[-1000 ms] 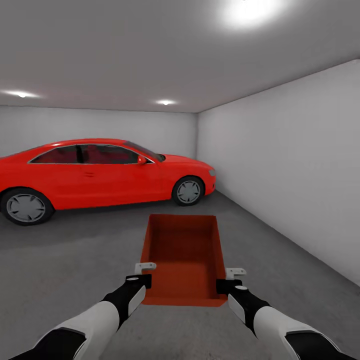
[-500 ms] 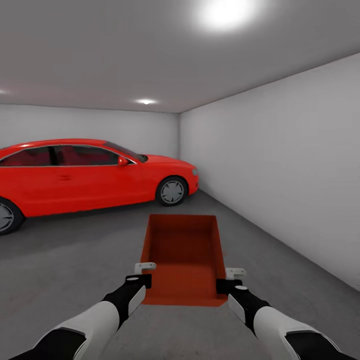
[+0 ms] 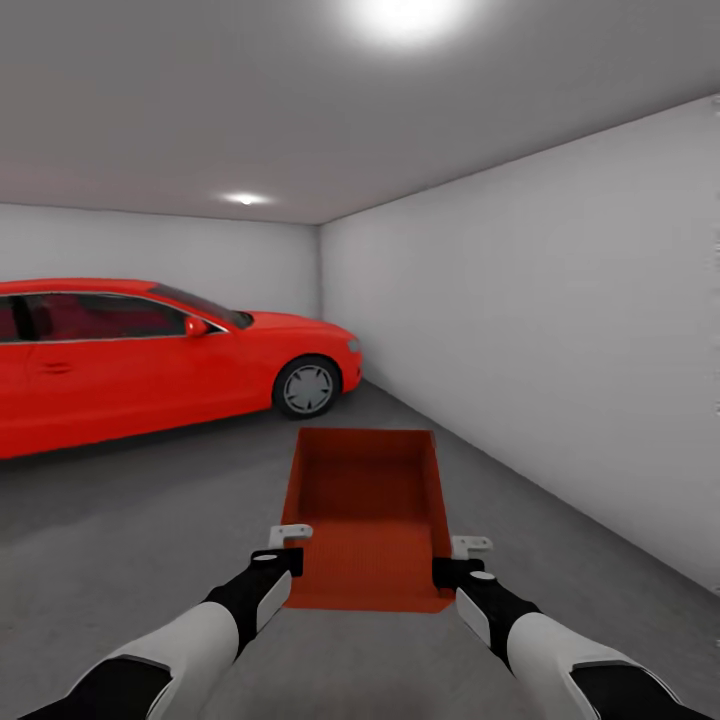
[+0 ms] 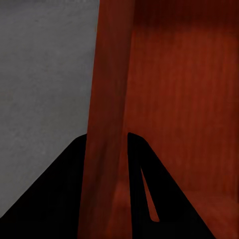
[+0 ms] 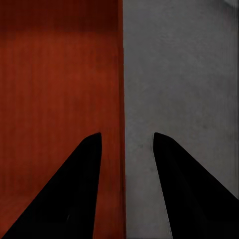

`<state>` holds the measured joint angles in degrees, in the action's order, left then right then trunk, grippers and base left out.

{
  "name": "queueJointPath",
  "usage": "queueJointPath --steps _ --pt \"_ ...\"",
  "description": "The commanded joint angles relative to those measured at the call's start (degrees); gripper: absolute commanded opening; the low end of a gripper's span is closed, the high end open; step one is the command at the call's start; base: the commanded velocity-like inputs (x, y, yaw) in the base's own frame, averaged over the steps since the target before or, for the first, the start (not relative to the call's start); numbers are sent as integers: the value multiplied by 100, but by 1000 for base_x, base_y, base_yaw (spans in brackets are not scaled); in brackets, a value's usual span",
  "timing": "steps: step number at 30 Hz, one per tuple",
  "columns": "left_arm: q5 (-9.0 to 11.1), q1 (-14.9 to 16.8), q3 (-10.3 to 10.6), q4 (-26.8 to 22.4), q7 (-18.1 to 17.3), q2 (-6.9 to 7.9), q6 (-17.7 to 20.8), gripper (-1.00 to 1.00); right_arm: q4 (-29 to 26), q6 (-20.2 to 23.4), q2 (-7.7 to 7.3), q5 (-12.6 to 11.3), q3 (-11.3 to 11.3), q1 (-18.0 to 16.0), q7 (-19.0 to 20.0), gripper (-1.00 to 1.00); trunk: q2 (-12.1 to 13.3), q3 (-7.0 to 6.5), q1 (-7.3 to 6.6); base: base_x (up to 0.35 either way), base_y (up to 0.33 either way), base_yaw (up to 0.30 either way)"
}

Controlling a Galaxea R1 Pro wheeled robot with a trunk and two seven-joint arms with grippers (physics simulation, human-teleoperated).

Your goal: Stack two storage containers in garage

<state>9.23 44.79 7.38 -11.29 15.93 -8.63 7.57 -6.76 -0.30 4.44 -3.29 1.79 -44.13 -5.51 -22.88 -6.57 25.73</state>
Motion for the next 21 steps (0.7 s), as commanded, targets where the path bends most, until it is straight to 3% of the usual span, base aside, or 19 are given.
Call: queueJointPath --steps 1,6,21 --pt "-90 3 -163 -57 41 40 43 -100 17 -5 -39 -49 -21 1 -38 -100 -4 2 5 321 0 -228" --pt "-89 3 -163 -57 41 39 43 -100 16 -6 -39 -49 -21 1 -38 -100 -4 2 5 321 0 -161" --pt "-88 3 -164 -53 41 37 45 -100 9 6 -39 -49 -21 1 -39 -100 -4 2 5 321 0 -6"
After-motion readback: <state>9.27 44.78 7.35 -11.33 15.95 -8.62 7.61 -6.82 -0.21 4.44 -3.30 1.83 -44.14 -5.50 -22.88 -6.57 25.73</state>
